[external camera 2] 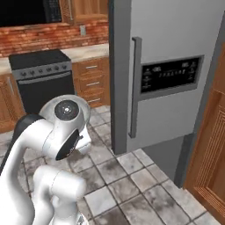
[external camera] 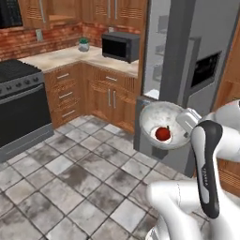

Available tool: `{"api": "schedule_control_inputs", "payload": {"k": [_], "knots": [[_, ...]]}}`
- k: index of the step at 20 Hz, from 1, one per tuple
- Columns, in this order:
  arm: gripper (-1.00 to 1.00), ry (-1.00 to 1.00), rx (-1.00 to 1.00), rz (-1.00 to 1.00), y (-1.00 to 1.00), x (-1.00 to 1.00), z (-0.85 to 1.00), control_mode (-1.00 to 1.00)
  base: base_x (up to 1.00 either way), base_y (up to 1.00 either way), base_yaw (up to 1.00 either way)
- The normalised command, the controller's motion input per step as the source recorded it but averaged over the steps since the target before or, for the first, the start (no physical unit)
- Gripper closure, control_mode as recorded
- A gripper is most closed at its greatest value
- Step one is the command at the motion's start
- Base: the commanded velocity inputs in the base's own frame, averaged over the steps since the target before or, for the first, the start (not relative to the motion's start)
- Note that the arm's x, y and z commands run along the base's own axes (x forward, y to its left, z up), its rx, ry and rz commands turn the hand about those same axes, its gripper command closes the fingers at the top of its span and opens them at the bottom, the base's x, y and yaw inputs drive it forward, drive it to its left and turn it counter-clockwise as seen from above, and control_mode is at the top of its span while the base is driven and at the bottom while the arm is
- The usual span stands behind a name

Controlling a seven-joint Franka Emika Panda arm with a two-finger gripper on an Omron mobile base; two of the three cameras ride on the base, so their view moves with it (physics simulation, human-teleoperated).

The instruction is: Move the glass cup from next to the sink to the open cabinet. Then, move the bowl with the bell pepper to the fridge to clear the area for faucet cleaning.

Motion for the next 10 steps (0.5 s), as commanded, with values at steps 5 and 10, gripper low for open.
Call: {"api": "schedule_control_inputs", "payload": {"k": [5,10], "knots": [[1.0,0.0,0.0,0.0,0.0,0.0,0.0,1.0,0.49,0.51,-0.17],[1.0,0.0,0.0,0.0,0.0,0.0,0.0,1.0,0.8,1.0,0.08]]}}
